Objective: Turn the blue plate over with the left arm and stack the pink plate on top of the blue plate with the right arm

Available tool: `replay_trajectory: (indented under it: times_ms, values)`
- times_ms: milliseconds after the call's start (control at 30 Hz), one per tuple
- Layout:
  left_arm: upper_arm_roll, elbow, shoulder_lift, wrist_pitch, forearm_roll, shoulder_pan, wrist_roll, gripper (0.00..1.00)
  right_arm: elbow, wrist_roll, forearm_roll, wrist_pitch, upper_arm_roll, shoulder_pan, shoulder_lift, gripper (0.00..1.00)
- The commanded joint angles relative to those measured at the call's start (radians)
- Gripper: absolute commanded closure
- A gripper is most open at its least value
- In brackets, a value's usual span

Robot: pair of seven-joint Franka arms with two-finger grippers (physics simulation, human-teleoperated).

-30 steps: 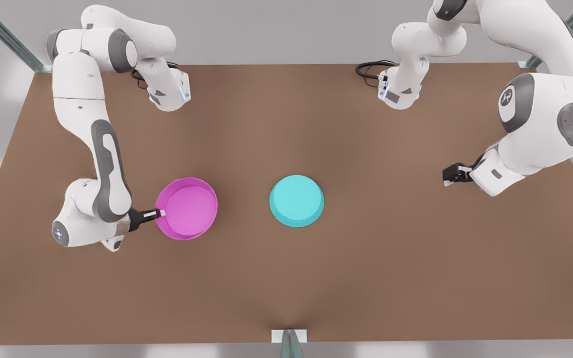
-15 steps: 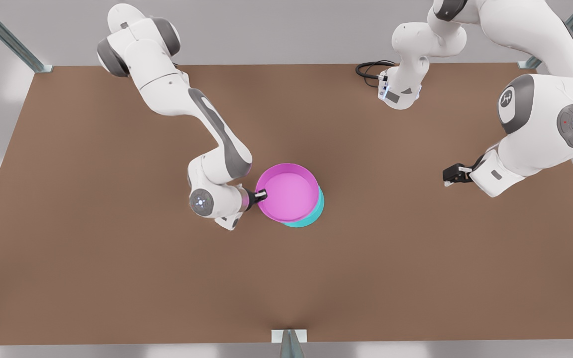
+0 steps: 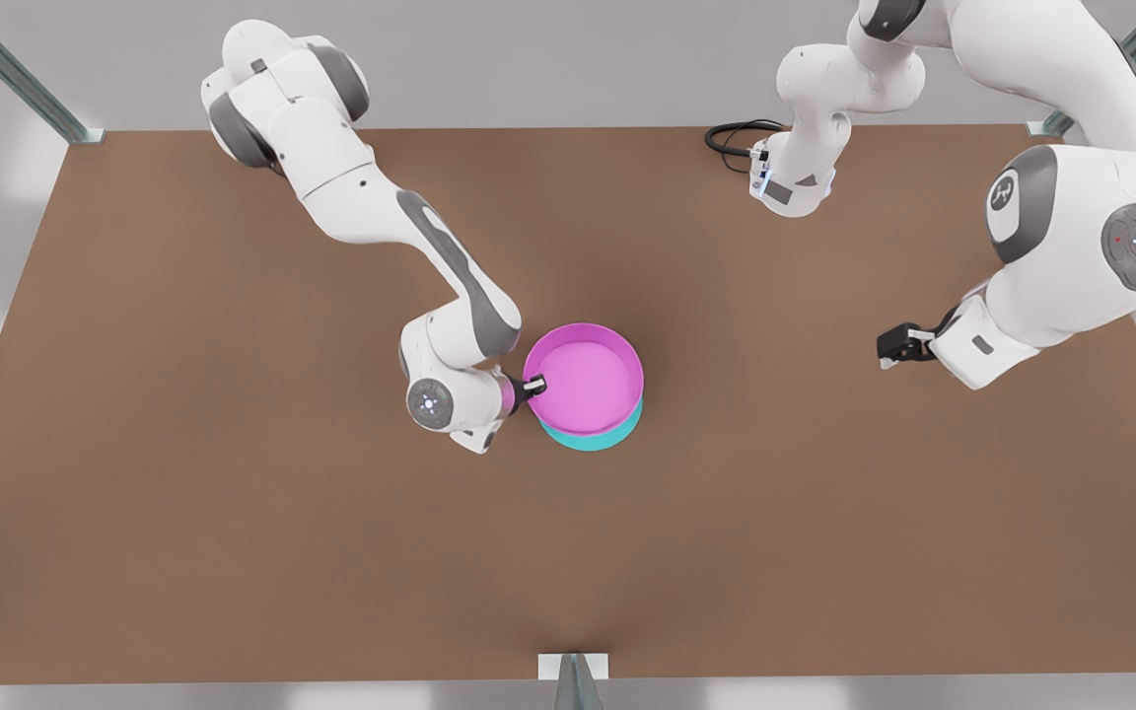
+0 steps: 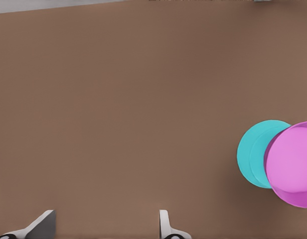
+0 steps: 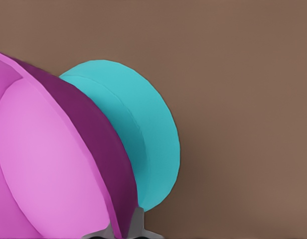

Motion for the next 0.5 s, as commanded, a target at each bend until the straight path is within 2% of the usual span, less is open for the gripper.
replay_trajectory:
  times_ms: [0,33,67,200,267,300,333,400,433,467]
  values:
    - [0.000,-0.001,0.000,0.000,-0.008,0.000,0.000,0.00,0.000,0.003,-0.004,0.000,0.000,0.000,0.000,0.53]
    - [0.000,-0.001,0.000,0.000,-0.003,0.000,0.000,0.00,0.000,0.001,-0.006,0.000,0.000,0.000,0.000,0.50]
    - [0.000,-0.001,0.000,0.000,-0.001,0.000,0.000,0.00,0.000,-0.010,-0.006,0.000,-0.001,0.000,0.002,0.41]
    - [-0.001,-0.001,0.001,0.000,-0.012,0.000,0.000,0.00,0.002,-0.007,-0.004,0.000,-0.003,0.000,0.006,0.37]
    - [-0.001,-0.001,0.001,0.000,-0.012,0.000,0.000,0.00,0.006,-0.003,-0.004,-0.002,-0.004,0.000,-0.007,0.25]
    - [-0.001,-0.001,0.003,0.000,-0.012,0.000,0.000,0.00,0.017,-0.008,-0.026,-0.025,-0.014,-0.009,-0.058,0.10]
    - [-0.001,0.001,0.005,0.000,-0.014,0.000,0.000,0.00,0.017,-0.005,-0.059,-0.149,-0.066,-0.031,-0.164,0.00]
    - [-0.001,0.001,0.009,0.000,-0.015,0.000,-0.002,0.00,0.046,-0.002,-0.136,-0.428,-0.221,-0.069,-0.340,0.00]
    - [-0.001,0.001,0.011,0.000,-0.015,0.000,-0.002,0.00,0.094,-0.002,-0.231,-0.542,-0.270,-0.101,-0.392,0.00]
    - [-0.001,0.002,0.014,0.003,-0.015,0.000,-0.003,0.00,0.104,-0.002,-0.423,-0.562,-0.265,-0.172,-0.474,0.00]
